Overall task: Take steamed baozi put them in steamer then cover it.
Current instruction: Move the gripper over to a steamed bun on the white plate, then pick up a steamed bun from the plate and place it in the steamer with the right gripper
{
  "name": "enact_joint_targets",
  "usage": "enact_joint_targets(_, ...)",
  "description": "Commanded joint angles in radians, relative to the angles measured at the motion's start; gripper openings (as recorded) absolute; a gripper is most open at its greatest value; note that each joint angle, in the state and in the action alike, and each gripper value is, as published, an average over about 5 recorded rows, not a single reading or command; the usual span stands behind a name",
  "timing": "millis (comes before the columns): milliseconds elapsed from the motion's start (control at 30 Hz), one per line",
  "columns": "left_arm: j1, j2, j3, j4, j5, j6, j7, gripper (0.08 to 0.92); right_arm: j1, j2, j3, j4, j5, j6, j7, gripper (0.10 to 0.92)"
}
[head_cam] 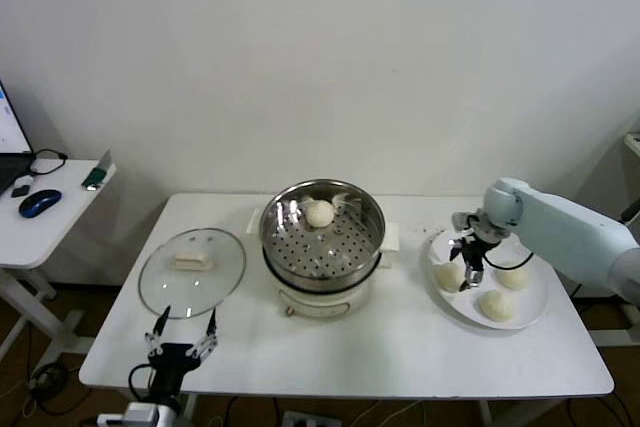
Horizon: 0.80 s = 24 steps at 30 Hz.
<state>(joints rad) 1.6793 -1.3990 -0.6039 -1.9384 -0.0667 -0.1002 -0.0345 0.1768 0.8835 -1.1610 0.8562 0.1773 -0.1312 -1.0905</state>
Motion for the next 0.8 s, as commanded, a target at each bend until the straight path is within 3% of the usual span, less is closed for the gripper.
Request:
enact_joint_targets(33,0.002,-0.005,0.001,0.004,0.001,-0.003,0.000,0.823,-0.030,0.024,0.024,-0.035,-0.009,0.005,-0.004,0.823)
enact_joint_targets(167,0.010,-0.005,0.000,0.004,0.000,-0.006,0.000,0.823,-0.025,0.021,0.023,-0.036,-0.009,0.007,-0.009,0.817)
enact_joint_targets(533,0.021,-0.009,-0.001,-0.002,-0.001,-0.011,0.000,0.823,-0.010,0.015,0.026,-0.032,0.008,0.007,-0.013,0.699)
enact_joint_targets(800,0.030,-0.012,-0.003,-0.019,-0.004,-0.009,0.000,0.823,0.112,-0.018,-0.042,-0.005,0.135,0.004,-0.013,0.687)
